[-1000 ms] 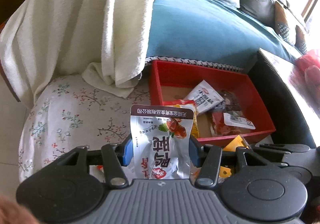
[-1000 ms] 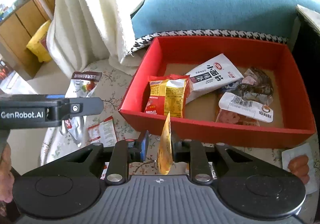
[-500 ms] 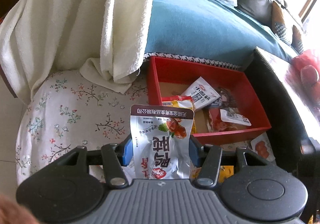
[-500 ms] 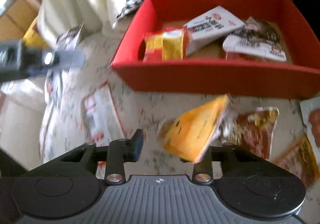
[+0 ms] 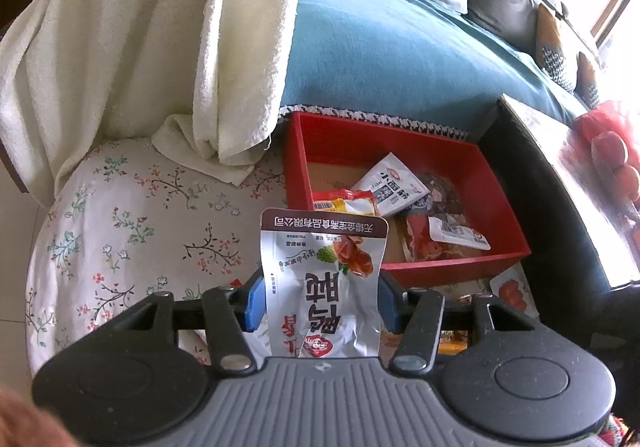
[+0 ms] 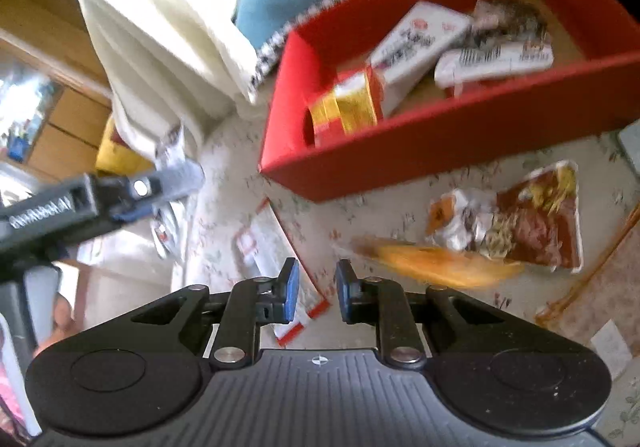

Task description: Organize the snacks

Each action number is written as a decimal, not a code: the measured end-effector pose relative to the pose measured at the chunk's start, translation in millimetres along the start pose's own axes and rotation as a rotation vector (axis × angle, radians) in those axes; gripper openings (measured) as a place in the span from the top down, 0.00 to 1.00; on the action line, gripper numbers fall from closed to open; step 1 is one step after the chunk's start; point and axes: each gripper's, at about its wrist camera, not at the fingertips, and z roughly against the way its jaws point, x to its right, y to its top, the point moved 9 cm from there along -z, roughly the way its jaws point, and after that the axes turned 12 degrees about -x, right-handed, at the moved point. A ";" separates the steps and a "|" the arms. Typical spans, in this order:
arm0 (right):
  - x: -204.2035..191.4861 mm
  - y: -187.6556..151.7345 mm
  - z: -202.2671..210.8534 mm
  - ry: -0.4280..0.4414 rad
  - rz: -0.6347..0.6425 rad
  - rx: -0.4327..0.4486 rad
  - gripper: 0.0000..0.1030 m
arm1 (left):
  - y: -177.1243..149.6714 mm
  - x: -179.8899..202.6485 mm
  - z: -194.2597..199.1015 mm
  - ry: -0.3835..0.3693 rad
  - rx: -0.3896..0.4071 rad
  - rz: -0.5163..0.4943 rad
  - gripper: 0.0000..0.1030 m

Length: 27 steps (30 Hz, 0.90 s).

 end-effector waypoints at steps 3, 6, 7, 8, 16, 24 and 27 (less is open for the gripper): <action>-1.0 7.4 11.3 0.005 0.004 0.039 0.74 | 1.3 2.1 1.7 -0.007 0.009 0.000 0.54; 3.8 11.9 18.0 -0.068 0.026 0.065 0.69 | 0.8 3.2 -0.4 -0.003 0.006 -0.006 0.54; 2.8 12.1 17.8 -0.134 0.084 0.055 0.66 | 0.8 2.8 -1.4 -0.004 0.002 -0.005 0.54; -1.0 9.6 14.3 -0.182 0.155 0.010 0.57 | 0.5 2.3 -2.3 -0.004 -0.002 -0.007 0.54; -0.8 -16.3 -39.9 -0.422 0.428 -0.332 0.29 | 0.2 0.9 -9.1 0.003 -0.022 -0.007 0.54; -6.2 -36.6 -60.5 -0.569 0.543 -0.428 0.57 | -2.1 2.3 -7.9 0.000 -0.026 -0.021 0.54; -5.1 -37.1 -46.7 -0.509 0.468 -0.398 0.58 | -1.3 0.9 -3.8 -0.012 -0.018 -0.014 0.54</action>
